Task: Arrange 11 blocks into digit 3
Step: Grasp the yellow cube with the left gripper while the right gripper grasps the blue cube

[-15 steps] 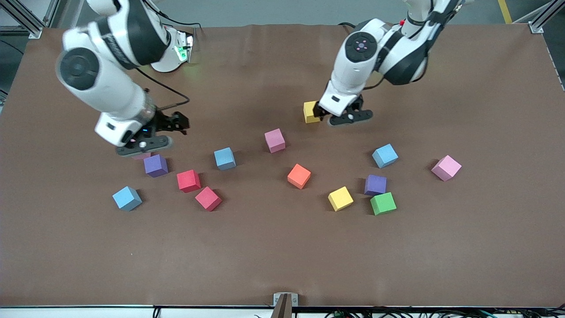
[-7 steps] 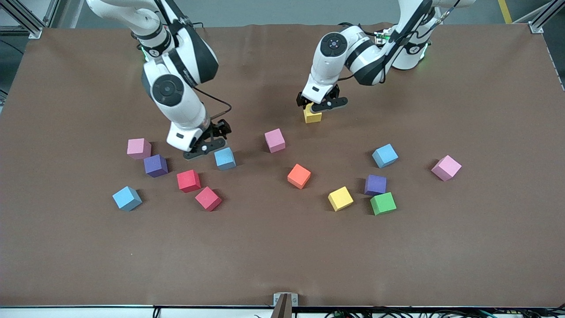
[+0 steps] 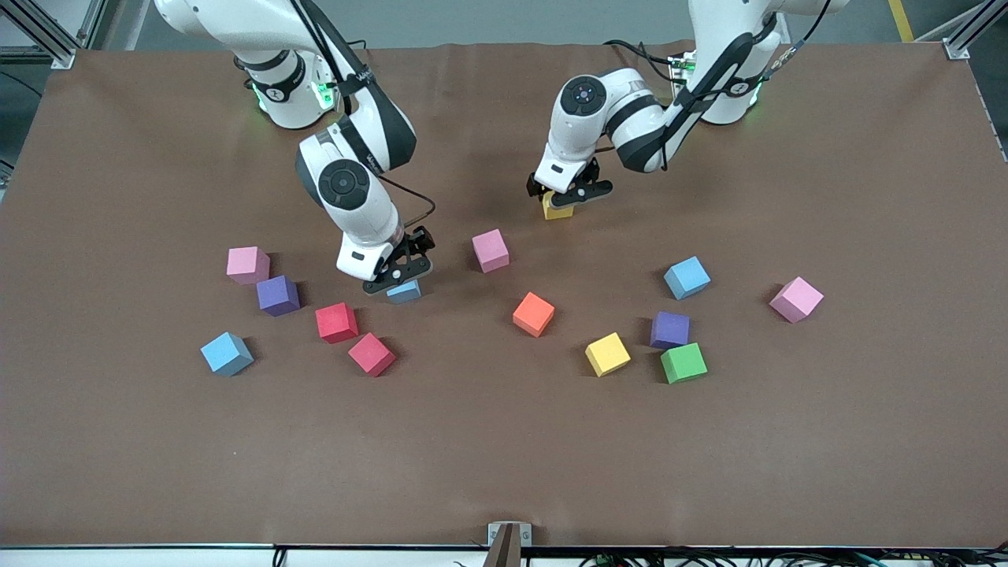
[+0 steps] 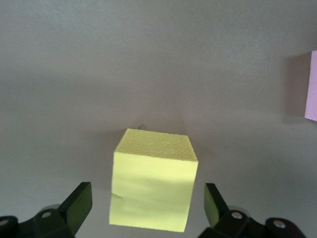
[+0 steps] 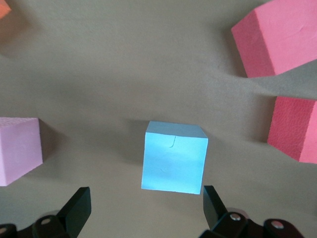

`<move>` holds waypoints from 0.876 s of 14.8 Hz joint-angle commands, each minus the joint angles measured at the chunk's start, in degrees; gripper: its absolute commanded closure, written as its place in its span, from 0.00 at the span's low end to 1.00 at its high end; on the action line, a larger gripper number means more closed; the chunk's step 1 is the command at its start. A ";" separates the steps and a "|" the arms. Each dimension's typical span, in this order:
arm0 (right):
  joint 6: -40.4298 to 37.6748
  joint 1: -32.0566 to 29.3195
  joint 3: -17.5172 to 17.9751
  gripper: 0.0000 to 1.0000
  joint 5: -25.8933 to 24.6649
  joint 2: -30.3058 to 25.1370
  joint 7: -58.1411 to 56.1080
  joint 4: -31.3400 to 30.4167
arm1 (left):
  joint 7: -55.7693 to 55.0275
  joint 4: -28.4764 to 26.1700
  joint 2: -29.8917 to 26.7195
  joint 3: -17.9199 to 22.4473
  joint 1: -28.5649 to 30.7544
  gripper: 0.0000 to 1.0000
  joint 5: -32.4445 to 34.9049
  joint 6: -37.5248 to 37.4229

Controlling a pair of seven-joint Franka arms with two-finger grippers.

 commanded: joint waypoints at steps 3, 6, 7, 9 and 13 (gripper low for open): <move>2.20 0.27 -0.75 0.00 0.07 1.70 -0.06 -1.21 | -1.29 0.57 1.73 -0.04 -0.15 0.25 1.52 0.87; 3.25 -0.17 -0.84 0.00 -0.02 3.20 -0.06 -1.13 | -1.37 1.88 2.96 -0.04 -0.58 0.50 1.43 0.70; 3.96 -0.25 -0.84 0.00 -0.11 3.64 -0.15 -1.13 | -1.29 2.58 3.31 -0.04 -0.85 0.54 1.52 0.52; 5.02 -0.43 -0.84 0.00 -0.11 4.34 -0.15 -1.13 | -1.37 4.34 3.75 -0.12 -1.29 0.60 1.52 -0.70; 6.68 -0.52 -0.93 0.00 -0.29 5.57 -0.41 -1.13 | -0.58 9.25 5.42 -0.21 -5.24 0.63 3.18 -4.64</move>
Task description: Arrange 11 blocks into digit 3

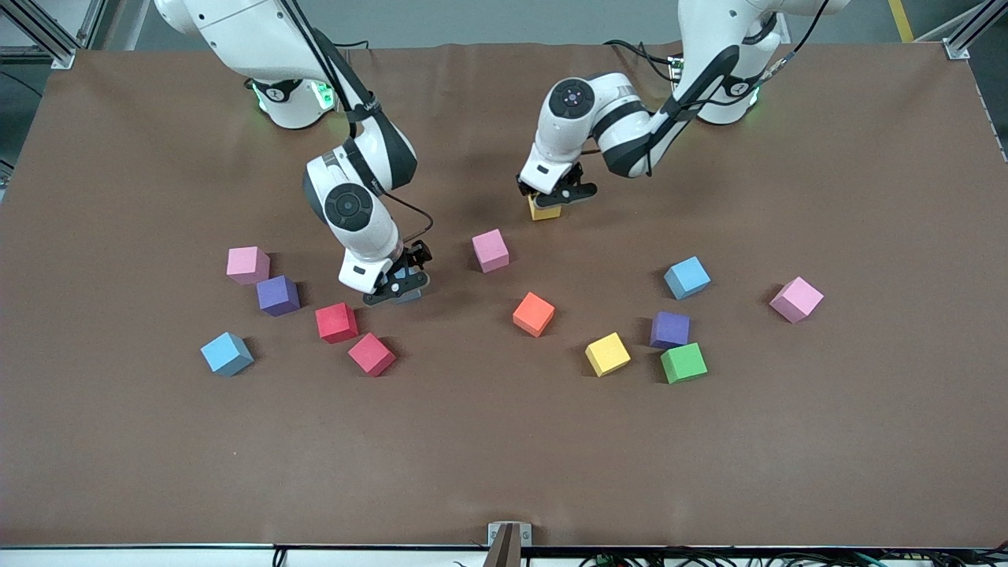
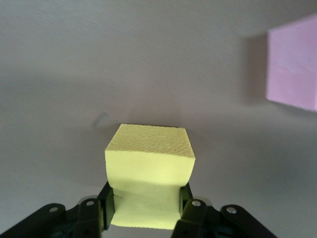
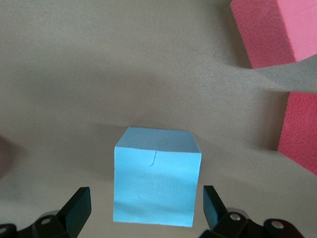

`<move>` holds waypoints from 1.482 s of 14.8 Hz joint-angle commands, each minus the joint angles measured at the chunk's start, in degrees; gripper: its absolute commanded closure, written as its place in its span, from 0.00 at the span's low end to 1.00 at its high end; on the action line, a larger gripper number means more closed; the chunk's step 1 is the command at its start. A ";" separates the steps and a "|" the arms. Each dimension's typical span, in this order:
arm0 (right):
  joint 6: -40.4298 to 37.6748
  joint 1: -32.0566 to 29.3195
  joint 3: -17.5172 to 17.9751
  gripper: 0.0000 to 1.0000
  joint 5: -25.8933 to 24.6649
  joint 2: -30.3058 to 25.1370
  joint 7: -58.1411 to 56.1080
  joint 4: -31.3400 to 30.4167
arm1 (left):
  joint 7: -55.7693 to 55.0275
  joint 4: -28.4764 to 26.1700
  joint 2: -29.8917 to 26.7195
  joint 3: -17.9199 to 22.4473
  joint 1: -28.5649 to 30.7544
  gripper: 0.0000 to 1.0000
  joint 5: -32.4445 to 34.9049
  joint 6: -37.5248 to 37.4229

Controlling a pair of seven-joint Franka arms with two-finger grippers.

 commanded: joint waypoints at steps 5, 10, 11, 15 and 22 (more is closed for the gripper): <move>2.19 -0.46 0.13 0.04 -0.53 1.27 -0.54 -0.63 | -0.25 12.85 7.36 0.09 -5.58 0.63 6.66 -9.15; 1.93 -0.99 0.13 0.47 -0.53 1.44 -1.07 -0.54 | -0.25 14.00 9.74 0.09 -5.67 0.62 12.05 -9.15; 1.66 -0.99 0.13 0.51 -0.53 1.36 -2.46 -0.54 | -0.16 14.09 9.83 0.09 -5.67 0.62 12.05 -9.15; -0.35 -1.60 0.31 0.56 -0.53 -0.22 -8.79 -0.72 | -0.34 16.46 11.76 0.09 -6.02 0.62 12.05 -9.33; -2.03 -2.30 0.39 0.58 -0.53 -9.44 -30.75 -7.30 | -0.07 16.72 13.34 0.01 -6.02 0.58 12.05 -9.42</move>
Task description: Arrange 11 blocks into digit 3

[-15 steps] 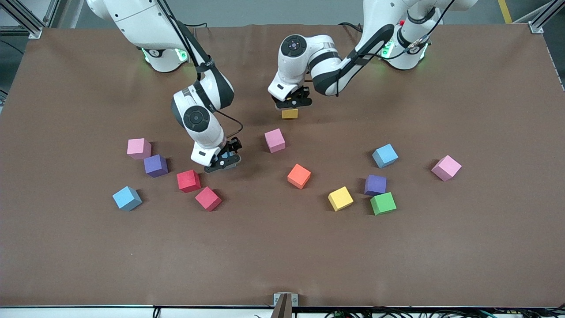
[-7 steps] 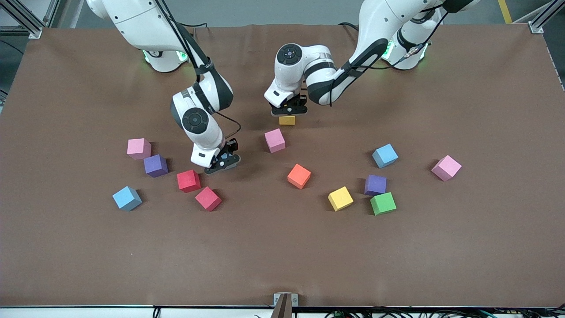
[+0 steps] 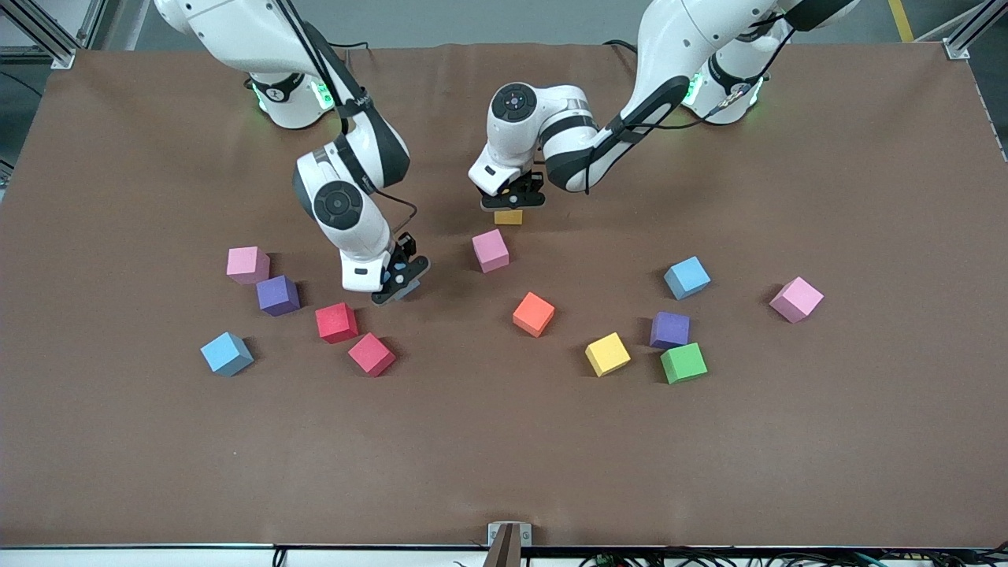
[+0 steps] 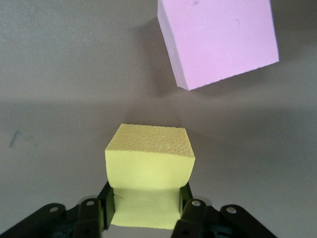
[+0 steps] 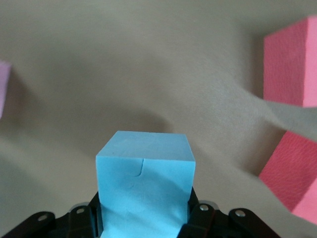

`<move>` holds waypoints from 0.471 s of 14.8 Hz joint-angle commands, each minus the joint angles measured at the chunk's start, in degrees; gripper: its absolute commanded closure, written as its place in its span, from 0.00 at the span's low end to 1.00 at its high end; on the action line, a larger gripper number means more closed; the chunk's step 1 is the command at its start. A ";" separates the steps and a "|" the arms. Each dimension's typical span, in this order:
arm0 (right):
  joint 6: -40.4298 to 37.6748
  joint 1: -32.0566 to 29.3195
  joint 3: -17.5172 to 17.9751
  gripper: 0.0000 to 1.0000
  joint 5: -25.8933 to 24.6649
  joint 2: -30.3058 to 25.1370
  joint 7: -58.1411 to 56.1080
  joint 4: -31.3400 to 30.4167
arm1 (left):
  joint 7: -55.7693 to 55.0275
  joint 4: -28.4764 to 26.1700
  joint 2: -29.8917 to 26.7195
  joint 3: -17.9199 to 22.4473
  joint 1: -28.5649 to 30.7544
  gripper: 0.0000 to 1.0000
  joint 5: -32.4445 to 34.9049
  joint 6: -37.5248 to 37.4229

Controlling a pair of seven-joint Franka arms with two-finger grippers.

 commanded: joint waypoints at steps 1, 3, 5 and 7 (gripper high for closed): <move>1.41 -1.33 0.52 0.60 -0.44 -6.27 -7.33 -6.93 | 0.25 1.45 1.66 -0.26 -0.34 0.58 1.20 -1.15; 1.94 -1.24 0.61 0.62 -0.44 -8.12 -10.14 -9.04 | 0.25 1.45 2.02 -0.26 -0.78 0.50 1.20 -1.06; 2.38 -0.63 0.61 0.63 -0.44 -8.91 -12.96 -10.28 | -0.54 1.45 2.28 -0.26 -0.70 0.14 1.03 -1.06; 2.38 0.51 0.61 0.63 -0.44 -8.92 -16.55 -10.63 | -0.54 1.89 2.11 -0.26 -0.69 0.00 1.03 -1.06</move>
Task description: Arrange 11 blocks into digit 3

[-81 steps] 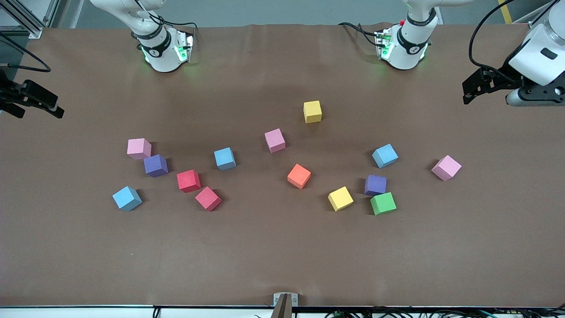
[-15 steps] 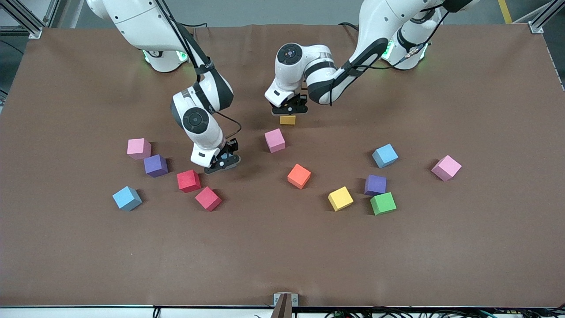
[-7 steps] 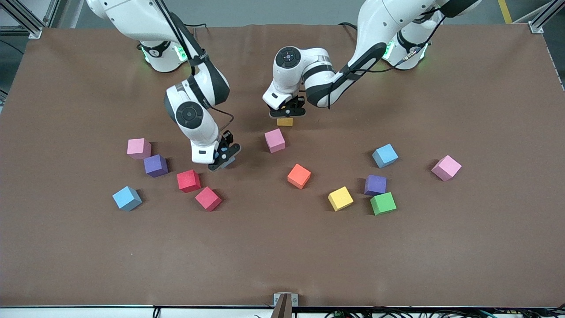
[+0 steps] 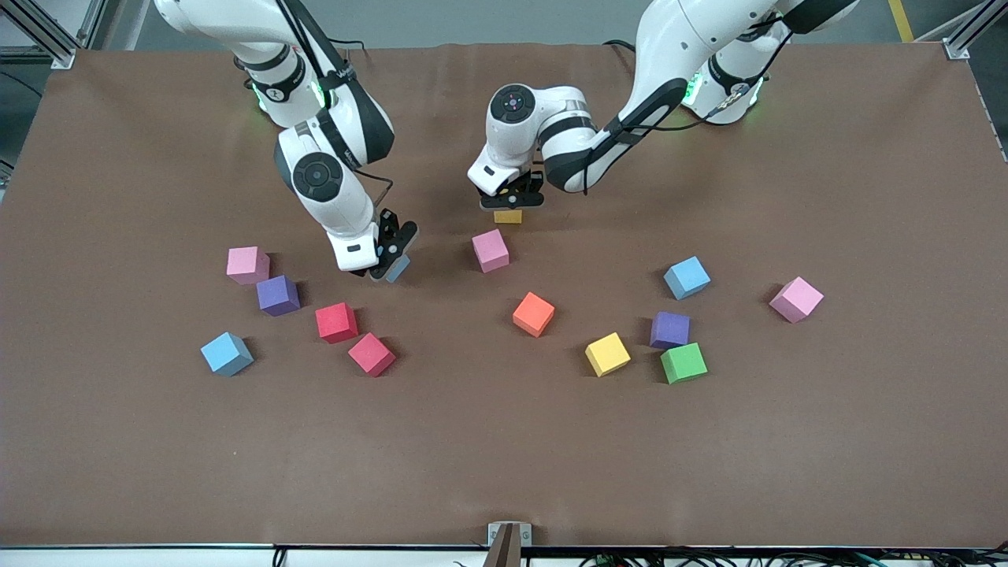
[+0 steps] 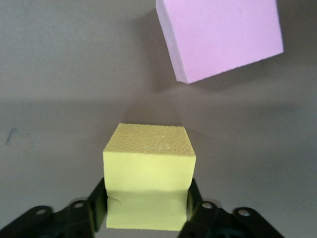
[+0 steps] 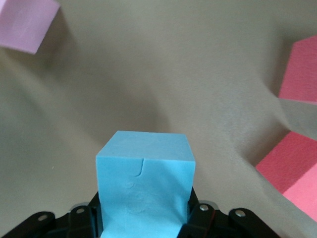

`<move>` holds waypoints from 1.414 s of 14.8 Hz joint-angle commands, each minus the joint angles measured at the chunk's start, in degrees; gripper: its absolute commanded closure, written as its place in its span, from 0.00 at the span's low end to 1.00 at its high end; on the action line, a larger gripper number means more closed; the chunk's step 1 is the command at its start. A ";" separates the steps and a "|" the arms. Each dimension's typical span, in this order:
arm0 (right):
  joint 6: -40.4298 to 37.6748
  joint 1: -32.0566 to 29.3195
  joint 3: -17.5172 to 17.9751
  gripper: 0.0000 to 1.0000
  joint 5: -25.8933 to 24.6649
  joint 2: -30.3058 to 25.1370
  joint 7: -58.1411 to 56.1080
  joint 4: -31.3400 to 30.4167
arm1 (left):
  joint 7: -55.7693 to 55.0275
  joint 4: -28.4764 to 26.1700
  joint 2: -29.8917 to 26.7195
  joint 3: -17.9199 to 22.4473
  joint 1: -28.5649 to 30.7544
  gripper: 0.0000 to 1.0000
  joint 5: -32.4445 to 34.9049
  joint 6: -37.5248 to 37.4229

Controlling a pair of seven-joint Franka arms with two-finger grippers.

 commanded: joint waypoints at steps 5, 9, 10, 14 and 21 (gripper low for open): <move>3.54 3.38 0.35 0.63 -0.42 -2.78 -14.08 -5.80 | -0.31 6.12 -0.26 -0.37 0.82 0.00 0.41 -7.89; 4.16 7.59 0.35 0.63 -0.42 -2.52 -16.12 -7.30 | -0.31 10.00 -1.06 -0.98 4.67 0.00 -1.34 -11.25; 4.43 8.73 0.35 0.62 -0.42 -2.52 -16.12 -7.56 | -0.31 11.75 -0.79 -0.98 5.12 0.00 -2.83 -11.25; 7.57 14.88 0.35 0.62 -0.33 -1.82 -15.68 -7.30 | -0.57 17.11 2.01 -0.54 5.04 0.00 -9.07 -11.08; 11.46 20.08 0.17 0.62 0.11 3.10 -14.28 -6.34 | -0.58 19.06 7.72 1.21 5.04 0.00 -10.04 -6.53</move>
